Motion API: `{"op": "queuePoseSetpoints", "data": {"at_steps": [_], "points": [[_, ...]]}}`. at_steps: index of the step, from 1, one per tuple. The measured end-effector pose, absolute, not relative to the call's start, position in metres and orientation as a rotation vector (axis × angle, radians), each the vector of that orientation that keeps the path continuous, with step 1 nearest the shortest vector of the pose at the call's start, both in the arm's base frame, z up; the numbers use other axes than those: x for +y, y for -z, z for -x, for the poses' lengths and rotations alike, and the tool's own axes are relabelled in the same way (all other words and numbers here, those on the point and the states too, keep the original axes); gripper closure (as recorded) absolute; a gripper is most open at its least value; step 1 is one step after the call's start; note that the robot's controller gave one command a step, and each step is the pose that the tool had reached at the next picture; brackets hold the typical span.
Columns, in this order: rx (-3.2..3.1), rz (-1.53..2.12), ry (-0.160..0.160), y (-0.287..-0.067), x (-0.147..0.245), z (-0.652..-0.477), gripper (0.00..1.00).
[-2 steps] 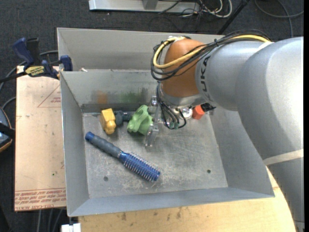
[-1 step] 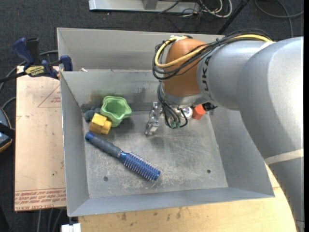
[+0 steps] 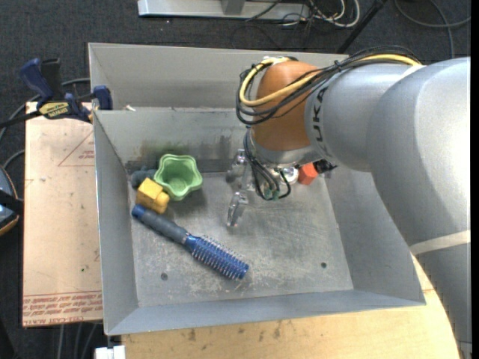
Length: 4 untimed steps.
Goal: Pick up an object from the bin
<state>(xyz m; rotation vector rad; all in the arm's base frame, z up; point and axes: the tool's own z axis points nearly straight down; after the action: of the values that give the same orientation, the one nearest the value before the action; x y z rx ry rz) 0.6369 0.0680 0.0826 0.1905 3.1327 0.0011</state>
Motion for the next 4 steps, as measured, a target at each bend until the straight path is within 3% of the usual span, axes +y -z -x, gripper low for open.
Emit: {"op": "queuePoseSetpoints", "data": {"at_steps": [1, 2, 3, 4], "points": [[3.140, -0.009, -0.004, -0.147, 0.104, -0.551, 0.00], [3.141, -0.013, -0.001, -0.145, 0.102, -0.552, 1.00], [3.141, -0.013, -0.001, -0.145, 0.102, -0.552, 0.00], [3.126, 0.065, -0.006, -0.071, 0.099, -0.503, 0.00]]}}
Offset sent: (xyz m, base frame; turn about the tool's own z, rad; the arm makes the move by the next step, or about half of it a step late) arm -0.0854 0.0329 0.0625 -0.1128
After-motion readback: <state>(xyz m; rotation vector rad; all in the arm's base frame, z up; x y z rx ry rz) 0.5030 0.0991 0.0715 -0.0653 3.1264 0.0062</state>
